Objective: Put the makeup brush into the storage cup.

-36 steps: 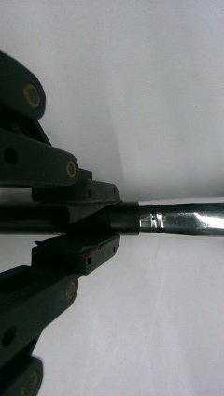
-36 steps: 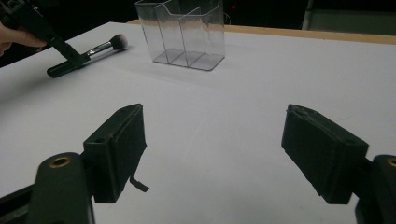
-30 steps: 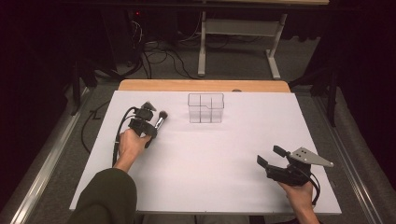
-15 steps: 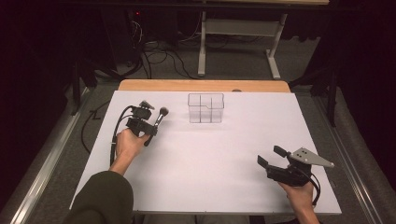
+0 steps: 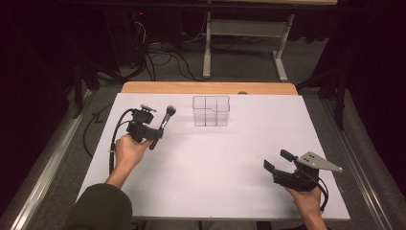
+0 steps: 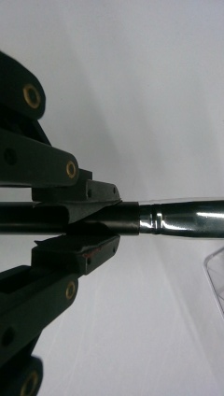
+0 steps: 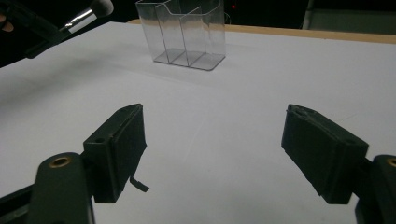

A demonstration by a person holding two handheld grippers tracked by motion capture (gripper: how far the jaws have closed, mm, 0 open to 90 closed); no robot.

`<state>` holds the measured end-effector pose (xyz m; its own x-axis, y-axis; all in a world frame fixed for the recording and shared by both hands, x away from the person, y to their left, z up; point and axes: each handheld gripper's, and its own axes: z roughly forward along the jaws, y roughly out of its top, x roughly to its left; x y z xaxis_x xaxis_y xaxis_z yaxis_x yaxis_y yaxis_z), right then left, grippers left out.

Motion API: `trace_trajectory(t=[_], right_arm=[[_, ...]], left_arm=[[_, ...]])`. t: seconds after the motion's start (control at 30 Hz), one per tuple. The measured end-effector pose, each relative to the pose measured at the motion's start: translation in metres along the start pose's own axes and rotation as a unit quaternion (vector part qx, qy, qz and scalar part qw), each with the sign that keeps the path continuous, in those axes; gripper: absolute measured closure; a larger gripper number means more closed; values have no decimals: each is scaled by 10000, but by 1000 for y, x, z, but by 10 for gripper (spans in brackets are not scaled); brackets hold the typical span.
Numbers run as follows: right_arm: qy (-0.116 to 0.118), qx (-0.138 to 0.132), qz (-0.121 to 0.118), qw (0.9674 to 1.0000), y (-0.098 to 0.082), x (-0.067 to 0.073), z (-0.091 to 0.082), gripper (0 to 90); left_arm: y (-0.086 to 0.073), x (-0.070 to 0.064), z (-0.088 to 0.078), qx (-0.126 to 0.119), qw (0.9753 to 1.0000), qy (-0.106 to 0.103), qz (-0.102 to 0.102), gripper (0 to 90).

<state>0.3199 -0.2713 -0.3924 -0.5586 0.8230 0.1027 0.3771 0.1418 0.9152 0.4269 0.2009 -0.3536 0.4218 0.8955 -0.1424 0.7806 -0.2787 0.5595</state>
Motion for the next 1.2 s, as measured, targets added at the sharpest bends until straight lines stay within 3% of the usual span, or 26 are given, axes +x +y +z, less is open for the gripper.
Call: trace_trajectory(t=[0.43, 0.87, 1.2], right_arm=[[-10, 32, -1, 10000, -1, 0, 1, 234], [-12, 0, 3, 10000, -1, 0, 0, 235], [8, 2, -10, 10000, -1, 1, 1, 237]], left_arm=[[-11, -14, -16, -365, 9985, -315, 276, 742], [-24, -40, -26, -736, 9929, -655, 663, 742], [-35, -56, -27, -868, 9883, -895, 884, 742]])
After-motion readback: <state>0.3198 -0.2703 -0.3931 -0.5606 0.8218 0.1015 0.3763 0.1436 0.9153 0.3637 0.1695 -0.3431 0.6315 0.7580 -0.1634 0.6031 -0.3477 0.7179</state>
